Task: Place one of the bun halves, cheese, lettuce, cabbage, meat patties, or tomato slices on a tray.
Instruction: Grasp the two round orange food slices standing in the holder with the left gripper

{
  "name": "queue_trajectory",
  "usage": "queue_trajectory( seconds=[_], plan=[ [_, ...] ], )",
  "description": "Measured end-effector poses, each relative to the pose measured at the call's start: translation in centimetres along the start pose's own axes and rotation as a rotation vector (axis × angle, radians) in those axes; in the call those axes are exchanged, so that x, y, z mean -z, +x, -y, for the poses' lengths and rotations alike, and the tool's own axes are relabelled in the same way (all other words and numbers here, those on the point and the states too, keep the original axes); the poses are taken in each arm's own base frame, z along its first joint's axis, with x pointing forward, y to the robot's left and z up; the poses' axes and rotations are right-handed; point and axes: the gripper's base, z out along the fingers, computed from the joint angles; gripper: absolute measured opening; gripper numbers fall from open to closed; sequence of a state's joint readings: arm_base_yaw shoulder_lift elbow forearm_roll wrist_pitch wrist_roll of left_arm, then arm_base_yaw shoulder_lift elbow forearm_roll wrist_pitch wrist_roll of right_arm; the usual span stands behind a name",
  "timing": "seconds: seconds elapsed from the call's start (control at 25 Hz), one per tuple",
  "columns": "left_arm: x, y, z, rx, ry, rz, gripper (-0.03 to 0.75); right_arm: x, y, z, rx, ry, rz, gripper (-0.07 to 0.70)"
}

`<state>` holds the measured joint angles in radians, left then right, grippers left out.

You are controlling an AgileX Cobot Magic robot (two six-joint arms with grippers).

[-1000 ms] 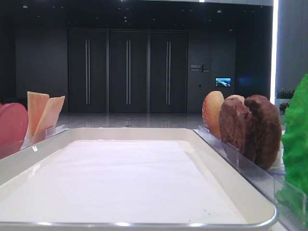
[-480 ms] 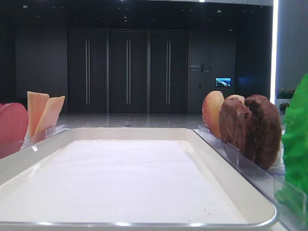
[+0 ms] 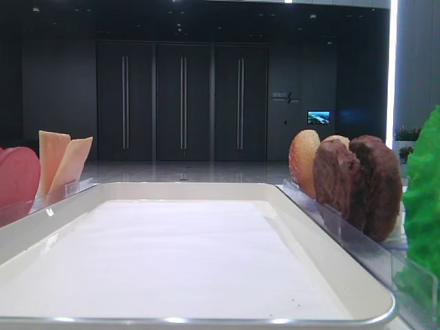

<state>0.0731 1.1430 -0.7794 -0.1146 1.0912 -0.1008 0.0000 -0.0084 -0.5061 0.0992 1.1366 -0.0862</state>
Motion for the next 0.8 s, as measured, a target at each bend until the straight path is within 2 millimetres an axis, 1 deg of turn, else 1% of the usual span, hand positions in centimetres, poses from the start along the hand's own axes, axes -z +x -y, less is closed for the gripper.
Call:
queue_trajectory(
  seconds=[0.16,0.24,0.4,0.64,0.8],
  plan=[
    [0.0,0.1,0.4,0.01,0.035,-0.014,0.482,0.0,0.0,0.0,0.0,0.0,0.0,0.4],
    [-0.1,0.3,1.0,-0.023,0.042,-0.02,0.482,0.0,0.0,0.0,0.0,0.0,0.0,0.4],
    [-0.2,1.1,3.8,-0.107,0.065,-0.032,0.482,0.0,0.0,0.0,0.0,0.0,0.0,0.4],
    [-0.3,2.9,7.8,-0.165,0.105,-0.013,0.483,0.0,0.0,0.0,0.0,0.0,0.0,0.4],
    [-0.3,4.1,9.6,-0.194,0.089,0.021,0.483,0.0,0.0,0.0,0.0,0.0,0.0,0.4]
  ],
)
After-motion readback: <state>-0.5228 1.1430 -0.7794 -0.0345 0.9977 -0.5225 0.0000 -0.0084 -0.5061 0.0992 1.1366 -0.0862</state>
